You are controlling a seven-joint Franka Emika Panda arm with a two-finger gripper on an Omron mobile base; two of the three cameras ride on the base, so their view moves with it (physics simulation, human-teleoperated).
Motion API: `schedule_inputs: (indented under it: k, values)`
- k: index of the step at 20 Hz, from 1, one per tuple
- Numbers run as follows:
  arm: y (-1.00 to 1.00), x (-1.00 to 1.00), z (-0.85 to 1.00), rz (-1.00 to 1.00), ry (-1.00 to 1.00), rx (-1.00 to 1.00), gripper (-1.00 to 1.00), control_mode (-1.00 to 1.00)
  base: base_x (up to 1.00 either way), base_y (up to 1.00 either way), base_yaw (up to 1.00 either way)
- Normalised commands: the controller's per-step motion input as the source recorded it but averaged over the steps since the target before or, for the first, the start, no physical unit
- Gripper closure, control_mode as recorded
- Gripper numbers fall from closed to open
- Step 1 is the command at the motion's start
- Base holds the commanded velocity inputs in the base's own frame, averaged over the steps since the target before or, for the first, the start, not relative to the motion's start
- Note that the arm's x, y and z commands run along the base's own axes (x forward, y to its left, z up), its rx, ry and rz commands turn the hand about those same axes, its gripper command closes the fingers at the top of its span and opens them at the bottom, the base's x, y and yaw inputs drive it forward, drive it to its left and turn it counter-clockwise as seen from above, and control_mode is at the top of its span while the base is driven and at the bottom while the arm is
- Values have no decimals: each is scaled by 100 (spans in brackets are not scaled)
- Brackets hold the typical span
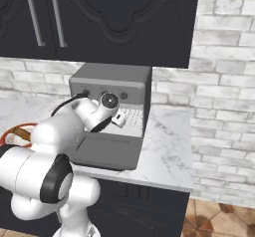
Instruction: Pull the toaster oven rack outwards. Pick up the baguette from the plate and place it on the toaster oven rack. Close the toaster oven door fully and set the temperature to the lowest setting.
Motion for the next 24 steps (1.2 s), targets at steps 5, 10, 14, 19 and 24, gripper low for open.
schedule_inputs:
  k: [5,10,14,19,24]
  values:
    - [0,0,-14,4,-17,0,-100,-100,0,0,0]
    - [0,11,-9,3,-19,0,-100,-100,0,0,0]
    - [0,21,-1,0,-3,0,-100,-100,0,0,0]
    - [0,26,0,0,0,0,-100,-100,0,0,0]
    - [0,33,0,0,3,0,-100,-100,0,0,0]
